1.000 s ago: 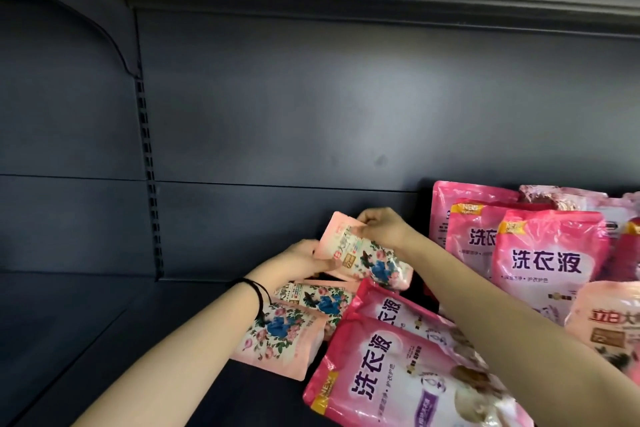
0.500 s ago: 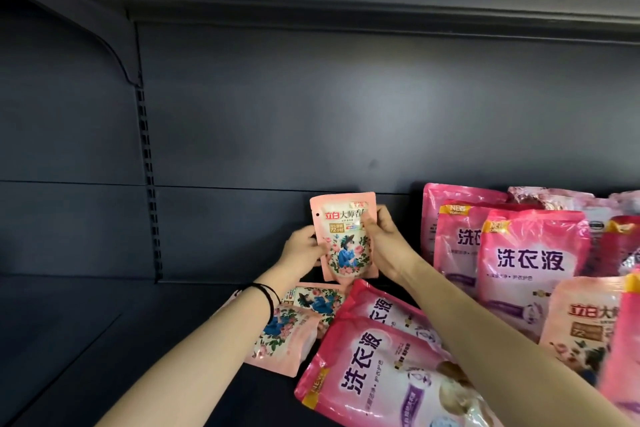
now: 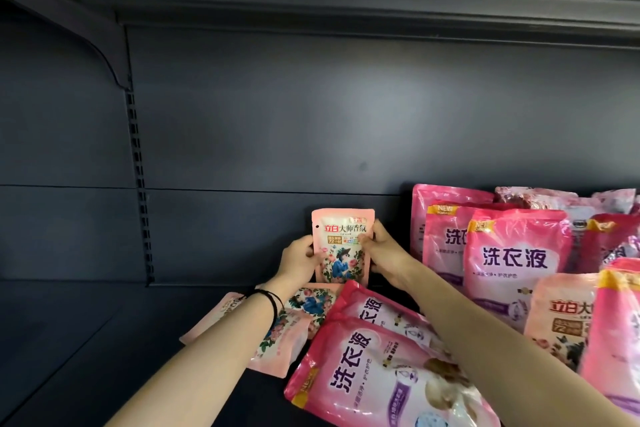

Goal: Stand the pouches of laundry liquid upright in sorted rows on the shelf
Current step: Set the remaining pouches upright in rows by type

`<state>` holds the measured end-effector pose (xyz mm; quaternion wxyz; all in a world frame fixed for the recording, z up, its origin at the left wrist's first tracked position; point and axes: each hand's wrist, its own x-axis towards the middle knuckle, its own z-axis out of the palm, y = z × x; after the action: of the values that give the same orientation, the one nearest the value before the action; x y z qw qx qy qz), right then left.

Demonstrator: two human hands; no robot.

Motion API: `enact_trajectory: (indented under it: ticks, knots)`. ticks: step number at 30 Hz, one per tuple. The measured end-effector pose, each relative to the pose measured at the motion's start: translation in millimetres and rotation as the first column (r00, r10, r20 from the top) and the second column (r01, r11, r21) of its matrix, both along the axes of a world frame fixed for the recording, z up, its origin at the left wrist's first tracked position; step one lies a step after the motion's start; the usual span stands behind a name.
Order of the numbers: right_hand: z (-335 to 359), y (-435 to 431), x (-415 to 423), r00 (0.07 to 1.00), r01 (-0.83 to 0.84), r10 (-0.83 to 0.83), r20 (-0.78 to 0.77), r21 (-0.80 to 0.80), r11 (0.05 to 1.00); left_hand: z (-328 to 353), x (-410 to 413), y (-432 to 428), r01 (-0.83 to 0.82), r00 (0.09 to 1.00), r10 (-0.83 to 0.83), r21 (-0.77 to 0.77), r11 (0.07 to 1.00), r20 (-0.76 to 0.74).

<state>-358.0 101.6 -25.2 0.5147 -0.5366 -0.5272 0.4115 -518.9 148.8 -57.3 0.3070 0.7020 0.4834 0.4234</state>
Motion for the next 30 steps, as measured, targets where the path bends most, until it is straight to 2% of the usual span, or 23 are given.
enact_trajectory:
  ticks: [4, 10, 12, 14, 18, 21, 23, 25, 27, 30]
  knots:
    - [1, -4, 2, 0.999, -0.007, 0.003, -0.036, -0.129, 0.992, 3, -1, -4, 0.023, 0.999, -0.022, 0.004, 1.0, -0.039]
    - [6, -10, -1, 1.0, -0.025, 0.024, -0.012, -0.184, 0.983, 8, -9, -13, 0.04, 0.992, -0.041, -0.014, 0.999, -0.123]
    - [6, -12, 0, 0.997, 0.008, 0.009, 0.08, -0.206, 0.979, 9, -12, -16, 0.041, 0.982, -0.043, -0.016, 0.999, -0.181]
    - [6, -17, 2, 0.971, 0.042, 0.02, 0.239, -0.254, 0.966, 12, -16, -19, 0.03, 0.966, -0.032, -0.012, 0.999, -0.258]
    - [11, -27, 4, 0.837, 0.096, 0.113, 0.536, -0.347, 0.933, 22, -33, -27, 0.005, 0.931, 0.004, 0.022, 1.0, -0.366]
    - [15, -39, 3, 0.719, 0.14, 0.146, 0.68, -0.347, 0.927, 27, -44, -38, 0.026, 0.9, 0.0, 0.052, 0.998, -0.435]
    - [18, -48, 1, 0.605, 0.158, 0.17, 0.778, -0.327, 0.932, 30, -48, -50, 0.074, 0.853, -0.042, 0.041, 0.996, -0.52]
    - [24, -59, -1, 0.489, 0.146, 0.217, 0.845, -0.324, 0.935, 37, -50, -67, 0.133, 0.763, -0.091, 0.019, 0.991, -0.64]
    - [29, -67, -4, 0.393, 0.132, 0.264, 0.881, -0.339, 0.932, 43, -51, -83, 0.183, 0.634, -0.102, 0.02, 0.983, -0.766]
    - [35, -77, -5, 0.3, 0.121, 0.288, 0.909, -0.336, 0.934, 52, -52, -104, 0.224, 0.503, -0.084, 0.036, 0.974, -0.86]
